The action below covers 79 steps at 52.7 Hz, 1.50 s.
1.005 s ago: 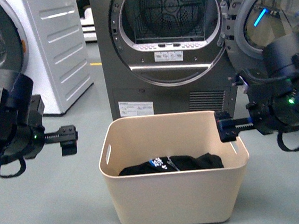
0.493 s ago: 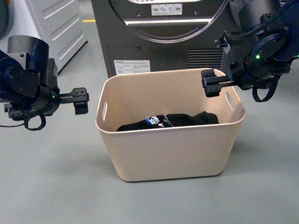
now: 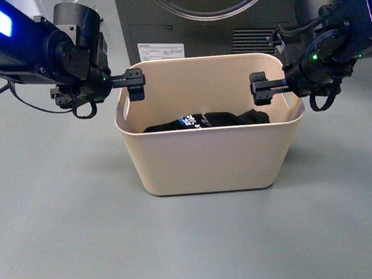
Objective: Move hamper under clothes hanger
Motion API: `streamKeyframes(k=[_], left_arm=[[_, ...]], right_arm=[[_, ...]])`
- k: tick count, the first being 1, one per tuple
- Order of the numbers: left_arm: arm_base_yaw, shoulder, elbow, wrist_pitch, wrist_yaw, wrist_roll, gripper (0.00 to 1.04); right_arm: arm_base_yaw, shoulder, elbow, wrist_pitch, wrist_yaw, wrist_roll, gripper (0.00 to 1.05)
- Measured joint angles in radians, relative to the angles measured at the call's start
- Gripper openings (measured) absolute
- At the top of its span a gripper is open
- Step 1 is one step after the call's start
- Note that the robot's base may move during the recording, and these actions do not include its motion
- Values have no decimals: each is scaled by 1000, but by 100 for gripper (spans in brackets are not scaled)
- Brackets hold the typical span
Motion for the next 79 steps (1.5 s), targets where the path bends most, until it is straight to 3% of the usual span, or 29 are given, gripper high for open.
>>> streamKeyframes(k=[15, 18, 37, 46, 79], left_arm=[[-18, 110, 100, -55, -3, -20, 98], [-21, 124, 113, -61, -6, -21, 98], [-42, 140, 120, -48, -27, -6, 32], [-48, 135, 97, -24, -10, 4, 10], [-84, -81, -168, 54, -20, -5, 7]], right_arm=[[0, 58, 58, -26, 10, 1, 97], [0, 61, 66, -31, 13, 2, 92], [3, 87, 94, -35, 80, 0, 26], [0, 86, 75, -13, 100, 6, 4], [0, -110, -192, 34, 90, 2, 3]])
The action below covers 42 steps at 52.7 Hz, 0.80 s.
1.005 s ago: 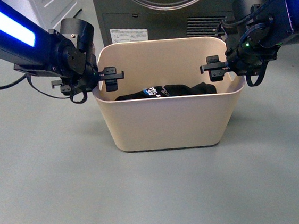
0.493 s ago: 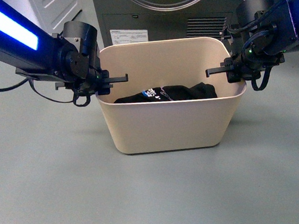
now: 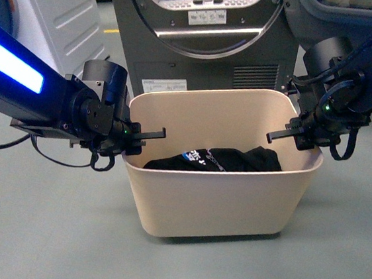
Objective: Move hamper under clothes hanger
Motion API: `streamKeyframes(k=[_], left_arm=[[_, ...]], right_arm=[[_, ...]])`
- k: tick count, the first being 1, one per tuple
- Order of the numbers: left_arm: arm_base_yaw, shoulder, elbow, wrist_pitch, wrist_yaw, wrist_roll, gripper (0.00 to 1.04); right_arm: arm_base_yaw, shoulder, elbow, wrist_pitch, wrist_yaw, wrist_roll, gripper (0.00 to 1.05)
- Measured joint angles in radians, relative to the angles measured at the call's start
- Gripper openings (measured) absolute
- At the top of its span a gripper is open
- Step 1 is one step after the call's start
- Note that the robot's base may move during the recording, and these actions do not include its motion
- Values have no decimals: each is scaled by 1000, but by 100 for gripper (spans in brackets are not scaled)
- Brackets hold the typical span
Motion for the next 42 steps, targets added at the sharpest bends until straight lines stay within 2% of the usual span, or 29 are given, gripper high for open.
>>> streamKeyframes(k=[9, 18, 26, 42], left_arm=[[-45, -173, -204, 114, -18, 1, 7], [-71, -247, -312, 142, -51, -2, 7], [-74, -249, -338, 142, -49, -5, 7], [-74, -249, -343, 142, -50, -8, 7]], right_arm=[[0, -158, -150, 77, 0, -24, 3], [-1, -230, -238, 118, -16, -48, 3], [5, -262, -310, 145, -27, -54, 3], [7, -267, -318, 150, -28, -56, 3]])
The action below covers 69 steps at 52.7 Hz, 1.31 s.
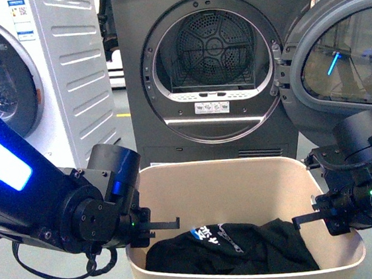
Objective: Move hamper under clothes hanger
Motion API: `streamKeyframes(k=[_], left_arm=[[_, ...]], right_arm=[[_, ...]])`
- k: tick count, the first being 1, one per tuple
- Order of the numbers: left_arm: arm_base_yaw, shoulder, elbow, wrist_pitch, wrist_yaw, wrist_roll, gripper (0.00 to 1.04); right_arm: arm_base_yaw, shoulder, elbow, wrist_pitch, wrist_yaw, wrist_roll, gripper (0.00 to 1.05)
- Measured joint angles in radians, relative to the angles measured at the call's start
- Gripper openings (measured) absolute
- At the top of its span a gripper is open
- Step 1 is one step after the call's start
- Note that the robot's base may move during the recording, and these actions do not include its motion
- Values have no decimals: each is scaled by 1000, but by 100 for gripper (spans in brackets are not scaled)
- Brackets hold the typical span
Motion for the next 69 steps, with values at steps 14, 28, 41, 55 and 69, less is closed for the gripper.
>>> streamKeyframes(k=[14, 28, 41, 55, 69], left_arm=[[2, 0, 0, 0, -3, -1, 7], [19, 0, 0, 2, -6, -1, 7], [-12, 0, 0, 4, 0, -2, 7], [-4, 0, 0, 4, -5, -2, 7], [-3, 0, 0, 4, -3, -2, 7]], right_arm=[[7, 0, 0, 0, -4, 0, 3], [27, 0, 0, 2, -9, 0, 3], [0, -1, 0, 1, 5, -1, 3], [5, -2, 0, 1, -6, -1, 3], [6, -5, 0, 1, -6, -2, 3]])
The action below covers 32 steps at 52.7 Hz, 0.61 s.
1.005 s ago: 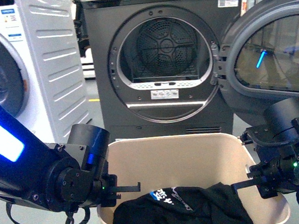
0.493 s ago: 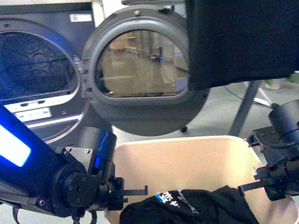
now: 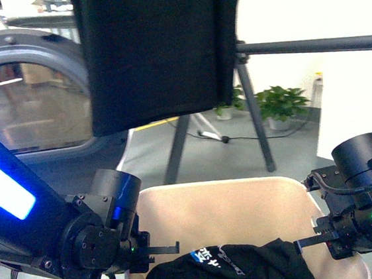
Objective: Move hamper under clothes hanger
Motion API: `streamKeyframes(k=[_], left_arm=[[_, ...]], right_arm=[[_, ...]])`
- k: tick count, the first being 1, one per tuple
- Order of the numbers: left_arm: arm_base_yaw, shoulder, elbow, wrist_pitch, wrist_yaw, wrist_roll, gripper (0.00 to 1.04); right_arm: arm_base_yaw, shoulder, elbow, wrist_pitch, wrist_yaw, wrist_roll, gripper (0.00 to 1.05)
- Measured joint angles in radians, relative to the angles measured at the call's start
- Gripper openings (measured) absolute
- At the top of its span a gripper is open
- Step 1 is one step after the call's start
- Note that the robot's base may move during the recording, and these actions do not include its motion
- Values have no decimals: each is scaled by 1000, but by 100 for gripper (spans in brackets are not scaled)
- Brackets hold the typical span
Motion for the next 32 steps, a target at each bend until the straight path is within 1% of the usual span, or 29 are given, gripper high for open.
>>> streamKeyframes(k=[32], left_arm=[[0, 0, 0, 0, -1, 0, 7]], right_arm=[[0, -2, -1, 0, 0, 0, 3]])
